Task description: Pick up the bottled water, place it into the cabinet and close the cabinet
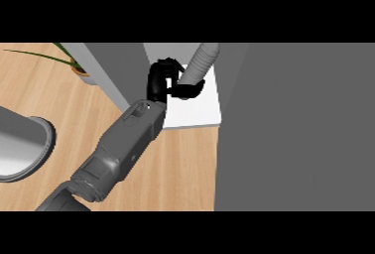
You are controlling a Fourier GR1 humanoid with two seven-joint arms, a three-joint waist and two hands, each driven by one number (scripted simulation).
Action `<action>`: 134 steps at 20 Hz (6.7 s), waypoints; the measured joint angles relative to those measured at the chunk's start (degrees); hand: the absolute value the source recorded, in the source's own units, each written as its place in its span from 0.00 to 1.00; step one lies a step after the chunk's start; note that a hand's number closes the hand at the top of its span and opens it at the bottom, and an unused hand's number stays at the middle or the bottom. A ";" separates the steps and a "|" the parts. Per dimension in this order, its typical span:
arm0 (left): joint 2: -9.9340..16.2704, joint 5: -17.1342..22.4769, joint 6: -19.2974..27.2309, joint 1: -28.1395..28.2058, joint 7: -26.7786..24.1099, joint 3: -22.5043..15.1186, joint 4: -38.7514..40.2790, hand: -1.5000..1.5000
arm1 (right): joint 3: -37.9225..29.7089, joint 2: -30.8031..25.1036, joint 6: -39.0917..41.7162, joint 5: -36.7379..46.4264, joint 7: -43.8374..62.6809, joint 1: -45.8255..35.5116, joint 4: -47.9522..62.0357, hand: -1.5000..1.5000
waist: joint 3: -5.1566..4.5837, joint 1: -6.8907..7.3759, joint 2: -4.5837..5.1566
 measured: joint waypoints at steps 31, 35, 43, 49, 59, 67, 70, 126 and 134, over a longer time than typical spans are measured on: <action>1.42 0.88 -7.90 -9.25 -13.98 7.93 8.48 0.00 | -0.48 -0.45 5.60 -2.04 -1.58 1.85 0.51 0.00 | -0.12 -0.66 0.46; 0.82 1.25 -11.38 -9.43 -15.24 8.92 7.54 0.00 | 0.25 0.00 5.55 -2.10 -1.36 2.70 0.28 0.00 | -0.08 0.57 -0.10; -0.28 1.93 -13.39 -5.76 -15.59 8.20 3.02 0.00 | 0.49 1.09 4.78 -2.11 0.16 2.00 0.22 0.00 | -0.03 2.29 -0.92; -0.42 4.65 -14.43 1.64 -14.00 3.18 -6.31 0.00 | 3.03 2.34 3.80 -1.41 0.88 2.62 0.03 0.00 | -0.03 2.70 -1.37; -0.31 7.98 -19.77 17.03 -11.88 -5.98 -27.76 0.00 | 3.54 2.36 2.29 -0.47 1.90 3.08 -0.81 0.00 | -0.03 4.32 -1.69; 2.21 5.73 -19.49 31.72 -9.01 -12.44 -47.80 1.00 | 5.36 0.94 2.70 1.71 2.11 2.79 -1.18 0.00 | -0.02 4.76 -1.73; 4.58 5.77 -20.04 36.30 -7.26 -13.57 -53.62 1.00 | 6.60 -1.06 4.65 3.41 1.67 2.61 -1.52 1.00 | -0.02 4.71 -1.72; 40.77 26.24 -46.39 75.90 -4.57 9.01 -87.02 0.00 | 26.96 -16.74 9.07 6.37 13.89 -18.56 -1.93 1.00 | -1.15 15.73 0.64; 42.43 26.98 -48.18 75.31 -3.76 10.06 -86.68 0.00 | 25.26 -19.79 12.45 5.82 15.37 -26.02 -1.90 1.00 | -1.44 18.17 0.57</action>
